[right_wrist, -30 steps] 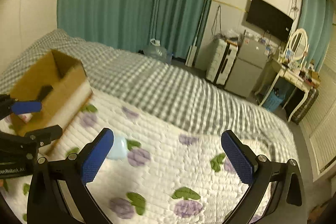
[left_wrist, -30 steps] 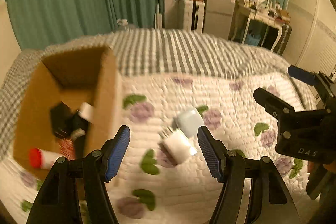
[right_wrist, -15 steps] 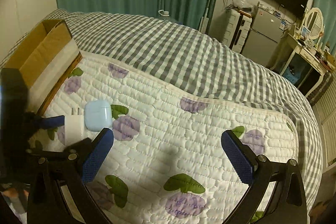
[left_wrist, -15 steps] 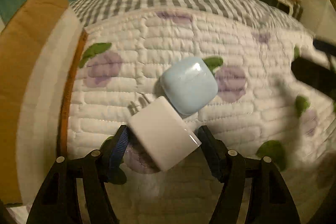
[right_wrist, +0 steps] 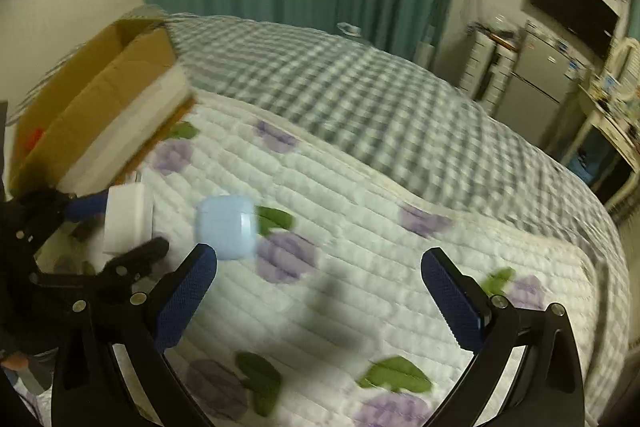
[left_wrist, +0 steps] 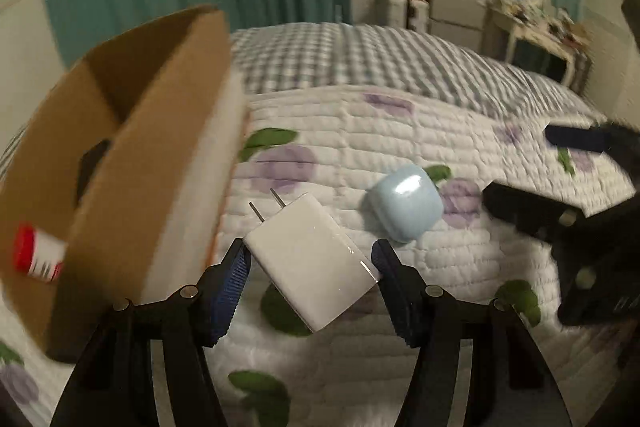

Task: Organize rigid objects
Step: 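Grasp a white charger with the left gripper while the right grasps the light blue earbud case, then carry the white charger and blue earbud case over into the box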

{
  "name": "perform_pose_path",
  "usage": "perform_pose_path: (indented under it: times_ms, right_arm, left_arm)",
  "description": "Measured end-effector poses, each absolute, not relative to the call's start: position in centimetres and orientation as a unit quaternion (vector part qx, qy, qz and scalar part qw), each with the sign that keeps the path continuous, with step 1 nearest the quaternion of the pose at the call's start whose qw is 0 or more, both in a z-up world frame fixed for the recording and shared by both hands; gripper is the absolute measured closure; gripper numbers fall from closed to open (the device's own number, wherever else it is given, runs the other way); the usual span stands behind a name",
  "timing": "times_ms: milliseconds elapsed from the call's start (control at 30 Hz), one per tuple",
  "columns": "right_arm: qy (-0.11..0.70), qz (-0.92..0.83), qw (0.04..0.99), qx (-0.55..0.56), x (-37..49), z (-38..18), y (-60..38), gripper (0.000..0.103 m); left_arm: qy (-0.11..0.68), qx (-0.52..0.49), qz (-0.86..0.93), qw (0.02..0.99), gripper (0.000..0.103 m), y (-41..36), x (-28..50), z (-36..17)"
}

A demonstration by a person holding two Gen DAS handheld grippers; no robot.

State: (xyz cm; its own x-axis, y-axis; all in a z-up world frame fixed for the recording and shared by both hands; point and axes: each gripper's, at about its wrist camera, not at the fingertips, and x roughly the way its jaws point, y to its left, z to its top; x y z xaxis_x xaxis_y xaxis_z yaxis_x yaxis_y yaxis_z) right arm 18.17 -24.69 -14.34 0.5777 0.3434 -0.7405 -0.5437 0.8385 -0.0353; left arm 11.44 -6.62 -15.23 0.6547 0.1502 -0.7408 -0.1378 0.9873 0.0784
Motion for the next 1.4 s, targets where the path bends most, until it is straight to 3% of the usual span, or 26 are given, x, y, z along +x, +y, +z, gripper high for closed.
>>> perform_pose_path:
  times_ms: [33, 100, 133, 567, 700, 1033, 1400]
  right_arm:
    - [0.381, 0.27, 0.875, -0.129, 18.1, -14.4, -24.3, 0.003]
    - [0.38, 0.297, 0.866, -0.131, 18.0, -14.6, -23.3, 0.019]
    - [0.381, 0.308, 0.862, -0.134, 18.1, -14.8, -22.8, 0.022]
    - [0.427, 0.338, 0.825, -0.15, 20.5, -18.9, -18.5, 0.038]
    - [0.431, 0.324, 0.823, -0.179, 20.5, -19.8, -17.3, 0.052]
    - [0.433, 0.273, 0.843, -0.167, 19.2, -18.1, -21.0, 0.052]
    - [0.401, 0.192, 0.885, -0.14, 13.3, -11.7, -23.9, 0.052]
  left_arm:
    - [0.406, -0.002, 0.085, 0.91, 0.039, -6.4, 11.0, -15.2]
    - [0.405, -0.005, 0.096, 0.909, 0.039, -6.4, 10.5, -15.8]
    - [0.405, -0.008, 0.102, 0.909, 0.039, -6.4, 10.3, -16.0]
    - [0.423, -0.052, 0.137, 0.894, 0.039, -5.5, 10.5, -17.8]
    - [0.43, -0.052, 0.136, 0.891, 0.039, -5.5, 10.3, -18.1]
    - [0.427, -0.048, 0.114, 0.896, 0.039, -6.4, 9.4, -16.9]
    - [0.384, -0.068, 0.067, 0.918, 0.039, -5.9, 5.6, -11.5]
